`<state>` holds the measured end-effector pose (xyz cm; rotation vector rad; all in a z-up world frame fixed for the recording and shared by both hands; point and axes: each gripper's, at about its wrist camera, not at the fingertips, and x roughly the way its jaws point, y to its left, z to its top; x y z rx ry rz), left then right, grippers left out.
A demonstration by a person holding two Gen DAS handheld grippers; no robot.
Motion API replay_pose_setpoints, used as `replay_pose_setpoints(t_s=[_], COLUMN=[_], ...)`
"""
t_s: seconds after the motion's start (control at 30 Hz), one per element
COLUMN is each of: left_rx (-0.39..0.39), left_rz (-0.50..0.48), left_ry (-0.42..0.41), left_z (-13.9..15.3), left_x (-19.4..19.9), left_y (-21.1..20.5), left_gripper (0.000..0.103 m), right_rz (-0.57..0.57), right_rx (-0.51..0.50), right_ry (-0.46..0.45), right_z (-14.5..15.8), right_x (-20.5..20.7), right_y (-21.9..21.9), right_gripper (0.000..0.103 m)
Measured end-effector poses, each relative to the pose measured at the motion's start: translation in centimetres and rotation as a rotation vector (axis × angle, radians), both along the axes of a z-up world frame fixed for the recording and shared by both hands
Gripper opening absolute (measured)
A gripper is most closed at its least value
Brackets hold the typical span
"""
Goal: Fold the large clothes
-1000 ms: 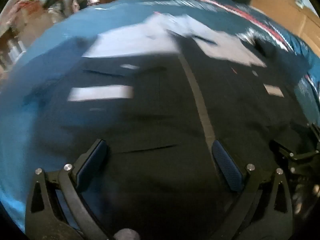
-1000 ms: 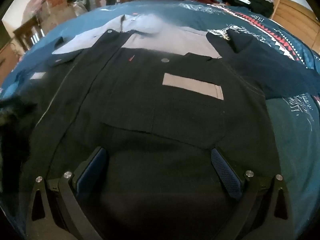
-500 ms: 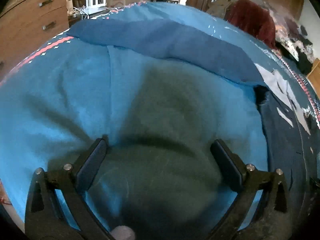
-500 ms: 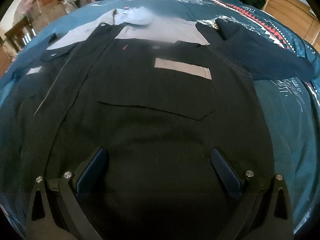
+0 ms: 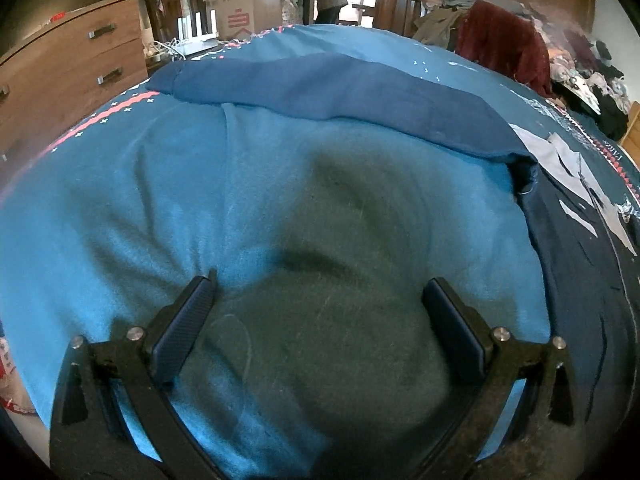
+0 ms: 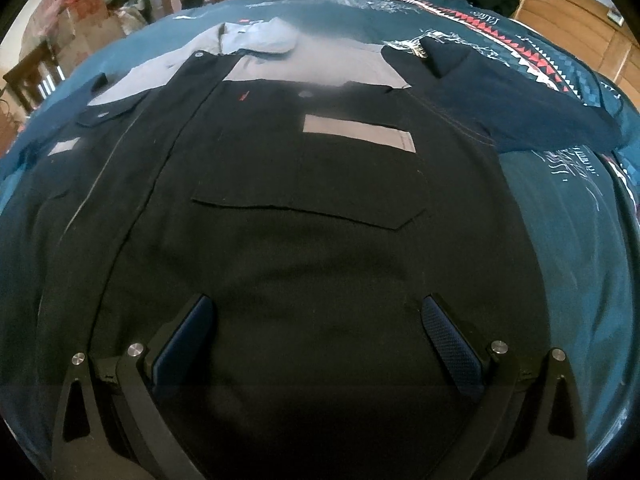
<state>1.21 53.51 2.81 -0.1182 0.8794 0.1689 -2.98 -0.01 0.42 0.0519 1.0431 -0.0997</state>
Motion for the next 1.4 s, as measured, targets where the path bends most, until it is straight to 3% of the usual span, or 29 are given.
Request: replay_pose_setpoints(t_s=[0.93,1.23,1.37,1.4], left_rx=[-0.015,-0.016,-0.016,-0.029], left_rz=[0.003,0.002,0.009,0.03], left_ry=[-0.035,-0.009,0.053,0.012], left_z=[0.2,0.3,2.3,4.4], left_x=[-0.5,-0.2,0.5,0.2], left_y=[-0.5,-0.6,-1.2,-2.2], left_gripper=[0.103,0.103,0.103,0.103], right_rz=[0.002,-0.013,-0.006,-0.004], right_rx=[-0.012,-0.013,-0.007,-0.006], right_ry=[0.001,-0.006,-0.003,-0.006], right_z=[-0.1,-0.1,-0.1,-0.2], right_x=[-0.1,-0.4,-0.3,-0.3], right_y=[0.3,0.2,0.2,0.1], right_gripper=[0.103,0.103,0.103,0.103])
